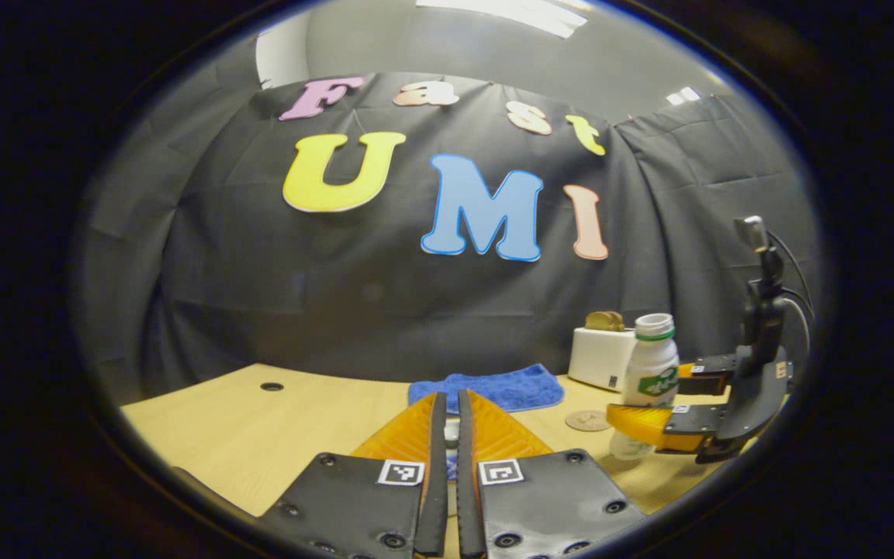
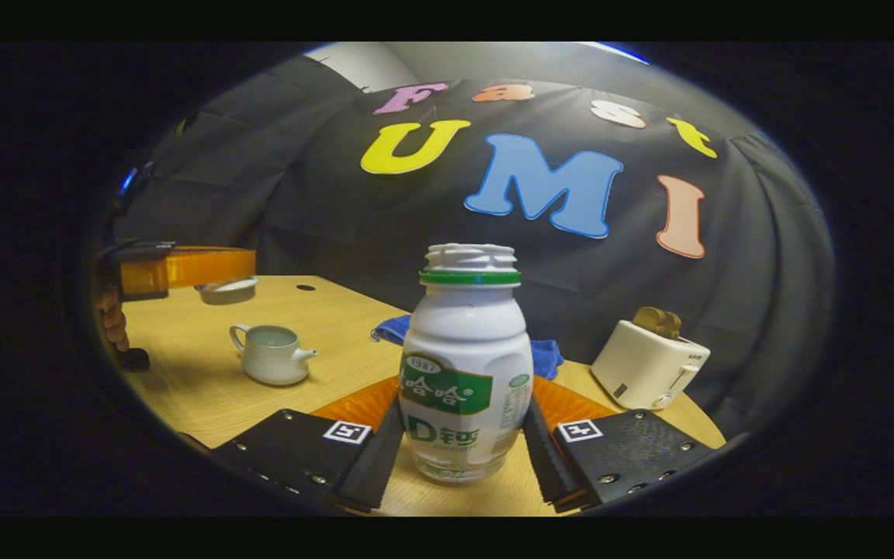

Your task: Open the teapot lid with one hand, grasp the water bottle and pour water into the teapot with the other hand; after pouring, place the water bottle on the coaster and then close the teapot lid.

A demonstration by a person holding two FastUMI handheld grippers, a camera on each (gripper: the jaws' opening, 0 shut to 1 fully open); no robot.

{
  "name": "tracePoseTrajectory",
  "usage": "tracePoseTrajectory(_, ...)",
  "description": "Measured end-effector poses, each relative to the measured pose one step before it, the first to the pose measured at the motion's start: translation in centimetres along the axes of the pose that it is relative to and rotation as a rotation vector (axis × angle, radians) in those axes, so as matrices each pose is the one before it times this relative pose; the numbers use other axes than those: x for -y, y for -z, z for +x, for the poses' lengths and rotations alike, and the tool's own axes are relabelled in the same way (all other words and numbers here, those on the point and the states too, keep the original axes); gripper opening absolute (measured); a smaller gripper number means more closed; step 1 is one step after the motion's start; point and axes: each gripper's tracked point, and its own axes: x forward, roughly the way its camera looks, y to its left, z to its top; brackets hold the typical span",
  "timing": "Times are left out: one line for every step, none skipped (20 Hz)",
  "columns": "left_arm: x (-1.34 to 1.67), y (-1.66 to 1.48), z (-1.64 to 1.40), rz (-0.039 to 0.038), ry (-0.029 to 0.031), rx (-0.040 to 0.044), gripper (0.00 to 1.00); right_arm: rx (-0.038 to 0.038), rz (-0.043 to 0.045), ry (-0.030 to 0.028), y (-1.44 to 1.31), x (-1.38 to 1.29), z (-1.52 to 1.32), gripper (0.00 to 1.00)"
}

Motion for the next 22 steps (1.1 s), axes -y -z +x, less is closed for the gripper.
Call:
tracePoseTrajectory(-0.193,0.633,0.842,-0.00893,-0.00388,-0.01646,0.16,0.00295,0.01272,0.00265,0.004,0.258,-0.008,0.72)
tracePoseTrajectory(-0.448,0.790,0.736,-0.00071,-0.00564,-0.02316,0.15,0.00127,0.01015,0.00584,-0.199,0.410,-0.064,0.72)
tracePoseTrajectory(-0.490,0.639,0.600,0.00703,-0.00885,-0.01590,0.15,0.00443,0.01260,0.00458,-0.133,0.382,-0.077,0.72)
tracePoseTrajectory(-0.458,0.721,0.525,0.00265,-0.00726,-0.01629,0.15,0.00533,0.01999,0.00076,-0.094,0.248,-0.105,0.72)
tracePoseTrajectory(-0.241,0.543,0.438,-0.00428,-0.00100,-0.01859,0.15,0.00630,0.01974,0.00069,-0.212,0.275,-0.061,0.72)
tracePoseTrajectory(-0.063,0.474,0.260,-0.00831,0.00335,-0.01218,0.15,0.00403,0.00912,0.00660,-0.087,0.317,0.011,0.72)
tracePoseTrajectory(0.004,0.303,0.278,-0.00475,0.00315,-0.00718,0.12,0.00226,0.00376,0.01366,-0.049,0.497,0.008,0.72)
tracePoseTrajectory(0.004,0.262,0.306,0.00385,-0.00006,-0.00961,0.12,0.00053,0.00426,0.00979,0.079,0.422,0.145,0.72)
tracePoseTrajectory(0.187,0.283,0.292,0.00837,0.00200,-0.00763,0.12,-0.00432,0.00576,0.00775,0.191,0.383,0.120,0.72)
tracePoseTrajectory(0.195,0.340,0.125,-0.00068,0.00666,-0.00881,0.15,-0.00171,0.00616,0.00800,0.114,0.289,0.074,0.72)
tracePoseTrajectory(0.276,0.559,0.130,-0.00274,0.00787,-0.01091,0.12,-0.00216,0.00499,0.00730,0.077,0.407,0.057,0.72)
tracePoseTrajectory(0.055,0.495,0.099,0.00035,0.00039,-0.01771,0.12,-0.00131,0.00446,0.00848,0.073,0.314,0.056,0.72)
tracePoseTrajectory(-0.066,0.017,0.185,0.00948,-0.00114,0.00556,0.15,-0.00121,0.00783,0.00631,0.041,0.353,0.086,0.72)
tracePoseTrajectory(0.001,-0.025,-0.132,0.00767,-0.00682,-0.00260,0.15,-0.00077,0.01165,0.00377,0.061,0.255,0.055,0.72)
tracePoseTrajectory(-0.071,0.144,0.054,0.00603,-0.00441,-0.00696,0.15,-0.00233,0.01435,0.00055,0.110,0.191,0.116,0.72)
tracePoseTrajectory(-0.056,0.189,0.023,-0.00136,0.00026,-0.00463,0.15,-0.00353,0.01463,0.00080,0.048,0.241,0.161,0.72)
tracePoseTrajectory(0.001,-0.146,-0.113,0.00284,-0.00113,0.00064,0.15,-0.00226,0.01650,0.00048,0.167,0.210,0.082,0.72)
tracePoseTrajectory(-0.099,0.204,0.040,-0.00078,-0.00233,-0.00053,0.15,-0.00219,0.01676,0.00075,0.110,0.313,0.293,0.72)
tracePoseTrajectory(-0.050,-0.030,-0.095,0.00027,-0.00397,0.00251,0.12,-0.00765,0.01177,0.00583,0.079,0.514,0.423,0.72)
tracePoseTrajectory(-0.066,-0.012,-0.010,0.00524,-0.00581,0.00007,0.17,-0.01211,0.01109,0.00479,0.147,0.567,0.478,0.72)
tracePoseTrajectory(-0.022,-0.110,-0.130,0.00916,-0.00342,0.00293,0.10,-0.00386,0.01161,0.00476,0.063,0.452,0.670,0.72)
tracePoseTrajectory(0.064,-0.234,-0.193,0.00862,0.00316,0.01251,0.17,-0.00417,0.00992,0.01081,-0.033,0.488,0.500,0.72)
